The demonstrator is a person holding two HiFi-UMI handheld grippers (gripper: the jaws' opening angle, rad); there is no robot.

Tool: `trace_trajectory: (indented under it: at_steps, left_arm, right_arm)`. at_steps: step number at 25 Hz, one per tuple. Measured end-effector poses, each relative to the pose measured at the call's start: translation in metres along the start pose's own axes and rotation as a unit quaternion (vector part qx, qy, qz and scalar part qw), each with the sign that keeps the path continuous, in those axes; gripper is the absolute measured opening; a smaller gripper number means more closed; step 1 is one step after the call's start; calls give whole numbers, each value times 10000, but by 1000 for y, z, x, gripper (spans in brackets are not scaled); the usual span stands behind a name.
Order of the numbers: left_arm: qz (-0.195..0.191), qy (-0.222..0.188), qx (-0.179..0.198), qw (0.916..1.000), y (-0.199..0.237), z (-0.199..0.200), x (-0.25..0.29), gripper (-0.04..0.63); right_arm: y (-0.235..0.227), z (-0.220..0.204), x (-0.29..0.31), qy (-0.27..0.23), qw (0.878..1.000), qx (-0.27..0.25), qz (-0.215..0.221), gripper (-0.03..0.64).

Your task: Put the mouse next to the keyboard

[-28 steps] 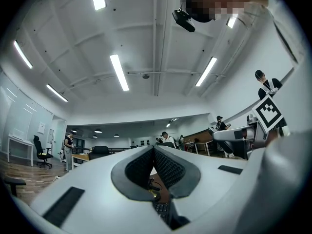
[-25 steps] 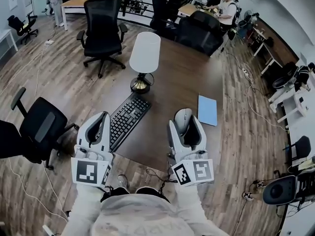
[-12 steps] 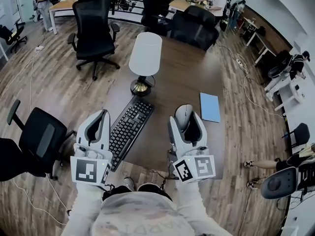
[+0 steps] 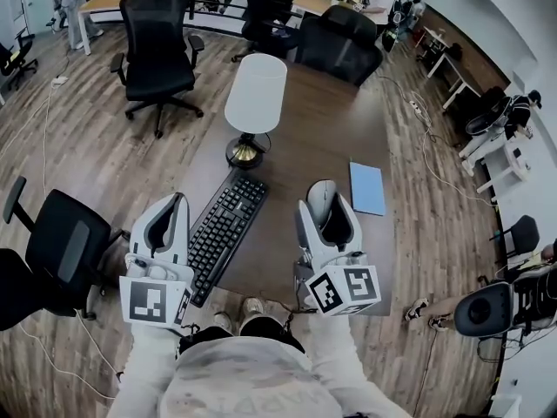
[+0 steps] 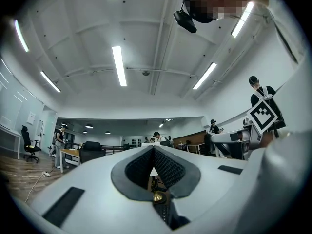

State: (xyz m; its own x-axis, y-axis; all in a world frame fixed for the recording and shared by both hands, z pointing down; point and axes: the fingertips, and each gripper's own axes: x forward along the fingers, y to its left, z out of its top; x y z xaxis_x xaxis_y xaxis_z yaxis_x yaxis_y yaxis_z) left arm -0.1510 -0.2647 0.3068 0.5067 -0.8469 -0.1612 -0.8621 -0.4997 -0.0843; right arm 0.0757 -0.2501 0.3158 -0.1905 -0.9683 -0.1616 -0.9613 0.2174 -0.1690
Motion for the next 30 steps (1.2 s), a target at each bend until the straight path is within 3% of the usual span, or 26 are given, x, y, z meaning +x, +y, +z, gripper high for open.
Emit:
trace_trajectory:
  at_steps: [15,30]
  left_arm:
    - [393,172,-53,9991,-4,-14,32,6]
    - [971,580,-21,9936,-3,-40,45,6]
  right_arm:
    - [-49,-42,60,901,9950,-39,423,301]
    - [-87,-114,112,1850,9785,-105,910,299]
